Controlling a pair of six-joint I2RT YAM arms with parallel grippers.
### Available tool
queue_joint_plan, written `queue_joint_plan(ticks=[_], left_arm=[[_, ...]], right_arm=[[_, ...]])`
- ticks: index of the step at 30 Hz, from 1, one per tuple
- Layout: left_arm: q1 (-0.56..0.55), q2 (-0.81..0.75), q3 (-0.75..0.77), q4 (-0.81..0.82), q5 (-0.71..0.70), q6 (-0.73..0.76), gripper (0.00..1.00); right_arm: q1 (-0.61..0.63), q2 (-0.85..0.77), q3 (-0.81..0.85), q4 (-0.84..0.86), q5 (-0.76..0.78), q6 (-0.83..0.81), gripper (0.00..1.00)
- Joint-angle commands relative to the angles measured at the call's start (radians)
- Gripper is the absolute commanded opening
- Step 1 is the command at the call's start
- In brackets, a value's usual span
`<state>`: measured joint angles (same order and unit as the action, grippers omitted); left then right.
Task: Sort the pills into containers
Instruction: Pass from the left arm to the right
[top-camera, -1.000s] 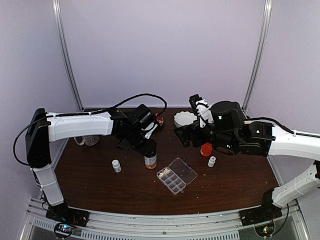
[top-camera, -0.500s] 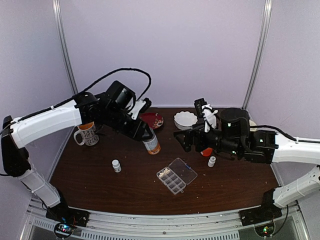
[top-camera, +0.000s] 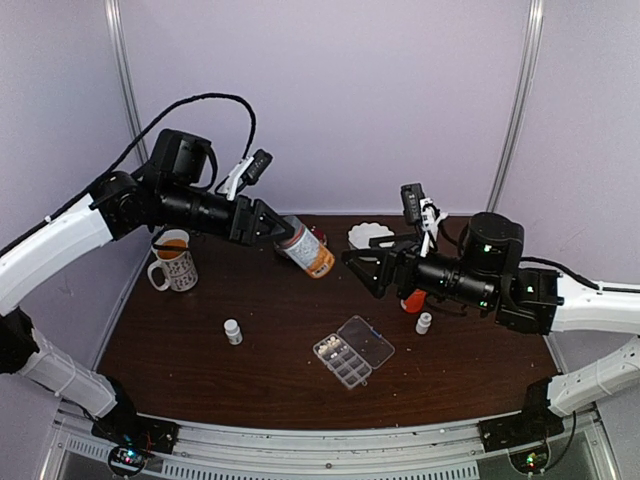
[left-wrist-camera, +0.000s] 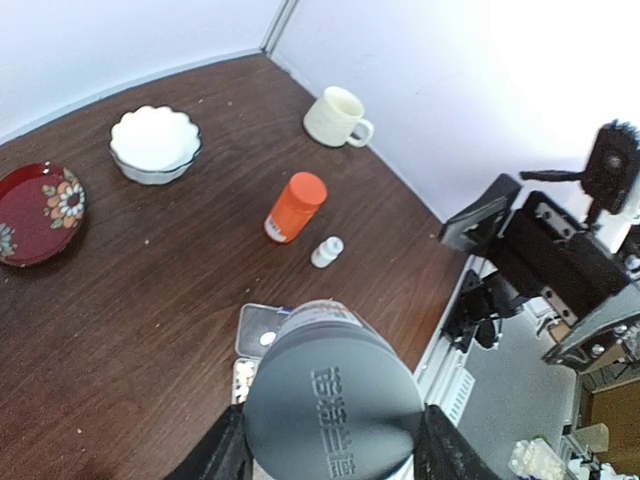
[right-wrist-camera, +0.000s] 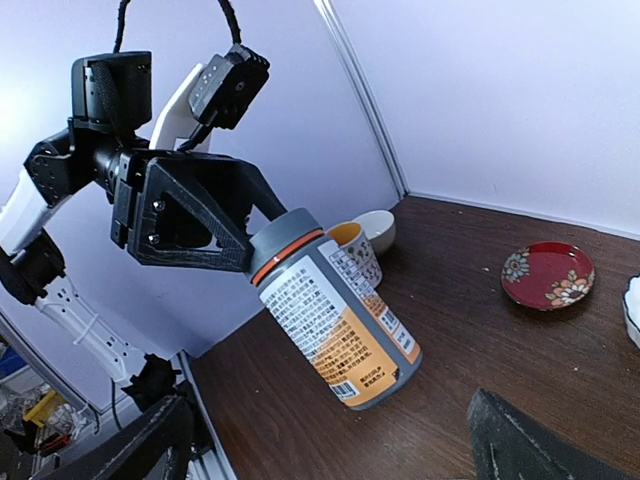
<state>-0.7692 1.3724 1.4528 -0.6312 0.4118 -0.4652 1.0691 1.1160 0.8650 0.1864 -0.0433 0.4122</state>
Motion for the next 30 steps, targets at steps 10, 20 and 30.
queue_joint_plan(ticks=[10,20,30], left_arm=[[0.022,-0.095,-0.012,0.212,0.228,-0.099,0.29],[0.022,-0.12,-0.032,0.319,0.346,-0.18,0.29],[0.022,-0.136,-0.05,0.343,0.383,-0.205,0.29]], right_arm=[[-0.009,0.079,-0.046,0.328,-0.127,0.14,1.0],[-0.009,0.139,-0.06,0.521,-0.245,0.132,0.88],[-0.009,0.143,-0.068,0.612,-0.33,0.098,0.67]])
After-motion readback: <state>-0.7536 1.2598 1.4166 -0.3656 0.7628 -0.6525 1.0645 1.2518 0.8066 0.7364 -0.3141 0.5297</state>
